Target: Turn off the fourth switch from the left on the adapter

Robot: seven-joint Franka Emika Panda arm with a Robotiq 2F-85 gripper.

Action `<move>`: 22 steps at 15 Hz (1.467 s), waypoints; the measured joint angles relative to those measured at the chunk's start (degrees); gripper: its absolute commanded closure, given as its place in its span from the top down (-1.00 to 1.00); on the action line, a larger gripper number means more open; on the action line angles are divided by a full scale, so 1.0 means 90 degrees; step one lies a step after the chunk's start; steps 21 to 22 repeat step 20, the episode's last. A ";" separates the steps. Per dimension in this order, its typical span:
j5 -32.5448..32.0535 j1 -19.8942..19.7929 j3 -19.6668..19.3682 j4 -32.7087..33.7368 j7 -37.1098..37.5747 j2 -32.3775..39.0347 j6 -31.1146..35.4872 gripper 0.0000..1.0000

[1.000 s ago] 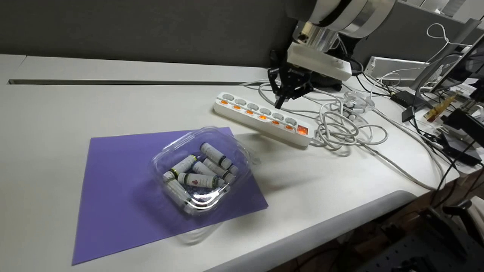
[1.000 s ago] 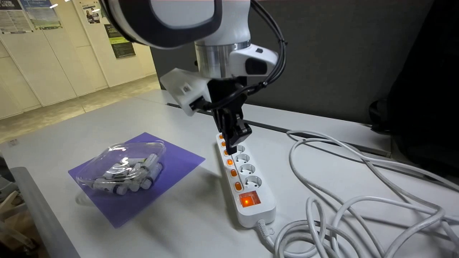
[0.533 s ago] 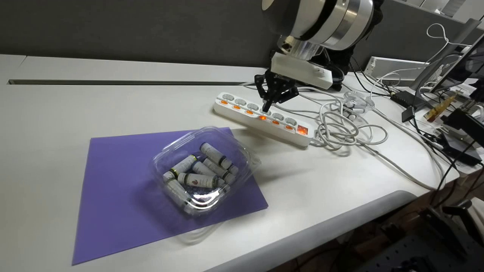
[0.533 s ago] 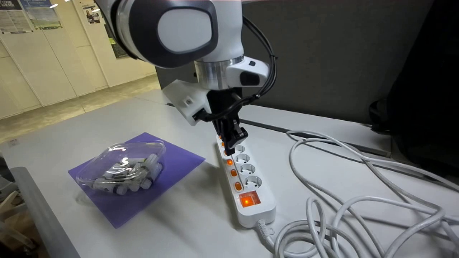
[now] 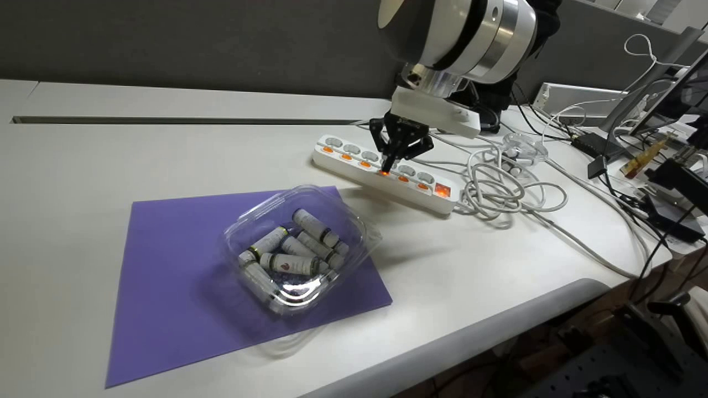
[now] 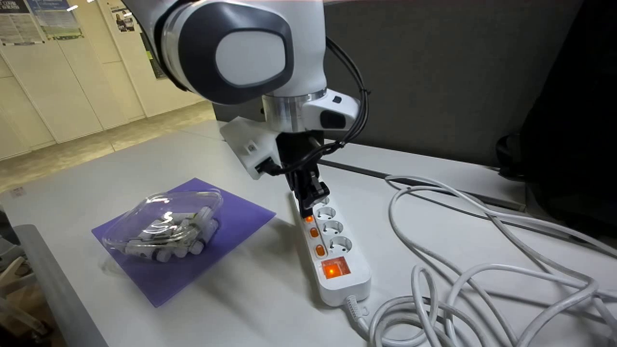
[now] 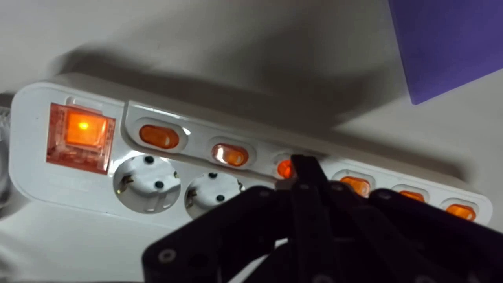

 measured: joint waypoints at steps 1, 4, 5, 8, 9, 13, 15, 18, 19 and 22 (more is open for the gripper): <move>0.0011 -0.0002 0.0000 0.0000 0.0014 0.0013 -0.0001 -1.00; 0.0081 -0.0008 0.0000 0.0002 0.0036 0.0034 -0.0016 -1.00; 0.0094 -0.0010 0.0000 0.0006 0.0051 0.0035 -0.0024 -1.00; 0.0207 -0.0043 0.0009 0.0034 0.0089 0.0036 -0.0134 -1.00; 0.0291 -0.0087 0.0036 0.0054 0.0088 0.0037 -0.0217 -1.00; 0.1008 -0.0572 0.0357 0.0165 -0.0128 0.0060 -0.0643 -1.00; 0.1407 -0.0859 0.0498 0.0228 -0.0296 0.0120 -0.0855 -1.00; 0.1828 -0.1109 0.0546 0.0360 -0.0390 0.0187 -0.1226 -1.00; 0.1930 -0.1165 0.0545 0.0385 -0.0396 0.0207 -0.1307 -1.00; 0.2041 -0.1215 0.0542 0.0415 -0.0400 0.0229 -0.1388 -1.00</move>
